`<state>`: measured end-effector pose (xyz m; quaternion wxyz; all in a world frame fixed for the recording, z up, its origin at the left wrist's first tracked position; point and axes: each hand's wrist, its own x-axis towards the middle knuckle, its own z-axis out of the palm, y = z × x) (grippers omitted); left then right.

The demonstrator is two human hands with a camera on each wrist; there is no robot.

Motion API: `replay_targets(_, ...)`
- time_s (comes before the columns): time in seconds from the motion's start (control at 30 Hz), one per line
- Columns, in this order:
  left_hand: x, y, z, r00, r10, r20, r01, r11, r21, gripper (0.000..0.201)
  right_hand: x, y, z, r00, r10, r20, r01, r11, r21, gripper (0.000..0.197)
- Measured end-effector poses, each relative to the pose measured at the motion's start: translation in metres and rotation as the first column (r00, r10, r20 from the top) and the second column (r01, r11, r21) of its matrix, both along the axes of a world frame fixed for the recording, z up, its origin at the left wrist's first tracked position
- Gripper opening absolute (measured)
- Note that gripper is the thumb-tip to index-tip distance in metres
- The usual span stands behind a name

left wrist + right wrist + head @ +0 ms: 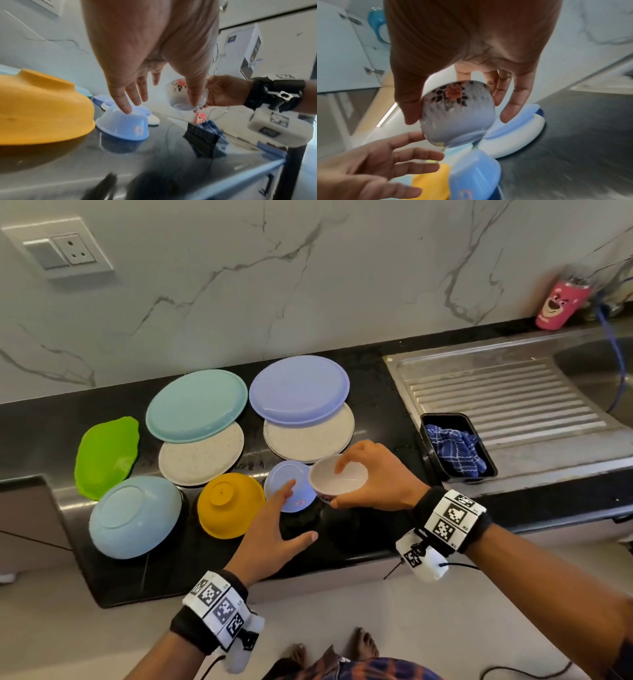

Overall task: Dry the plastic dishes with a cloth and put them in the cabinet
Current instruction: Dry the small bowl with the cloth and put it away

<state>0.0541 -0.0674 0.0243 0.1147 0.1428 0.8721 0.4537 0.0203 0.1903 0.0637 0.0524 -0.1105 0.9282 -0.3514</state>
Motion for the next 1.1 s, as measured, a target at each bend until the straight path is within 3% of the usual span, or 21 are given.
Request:
replay_targets(0.17,-0.024,-0.015,0.067,0.988,0.155,-0.026,-0.140,0.946,0.293,0.113,-0.026,-0.050,0.080,0.974,0.154,-0.164,-0.176,0.976,-0.128,0.056)
replay_targets(0.27,-0.044,-0.037,0.115,0.970,0.226,-0.093,-0.172,0.901,0.399,0.119,-0.048,-0.084,0.128,0.923,0.266,-0.277,-0.309,0.943,-0.122,0.060)
replay_targets(0.63,-0.118,-0.158,0.307,0.846,0.363,-0.392,-0.135,0.855,0.500,0.103,-0.120,-0.218,0.315,0.753,0.328,-0.571,-0.469,0.875,-0.117,0.056)
replay_targets(0.8,-0.138,-0.208,0.392,0.759,0.373,-0.533,-0.156,0.900,0.407,0.085,-0.148,-0.262,0.385,0.672,0.323,-0.667,-0.552,0.819,-0.159,0.058)
replay_targets(0.87,-0.148,-0.227,0.422,0.706,0.425,-0.567,-0.219,0.892,0.396,0.087,-0.163,-0.272,0.407,0.626,0.266,-0.733,-0.518,0.844,-0.137,0.059)
replay_targets(1.0,-0.179,-0.275,0.477,0.622,0.515,-0.590,-0.335,0.856,0.393,0.085,-0.201,-0.276,0.431,0.423,0.164,-0.891,-0.283,0.958,0.042,0.050)
replay_targets(1.03,-0.188,-0.288,0.491,0.615,0.531,-0.582,-0.362,0.847,0.390,0.085,-0.213,-0.276,0.435,0.399,0.170,-0.901,-0.222,0.971,0.085,0.049)
replay_targets(1.1,-0.207,-0.307,0.511,0.606,0.559,-0.565,-0.419,0.829,0.371,0.085,-0.232,-0.277,0.438,0.429,0.189,-0.883,-0.110,0.982,0.157,0.049)
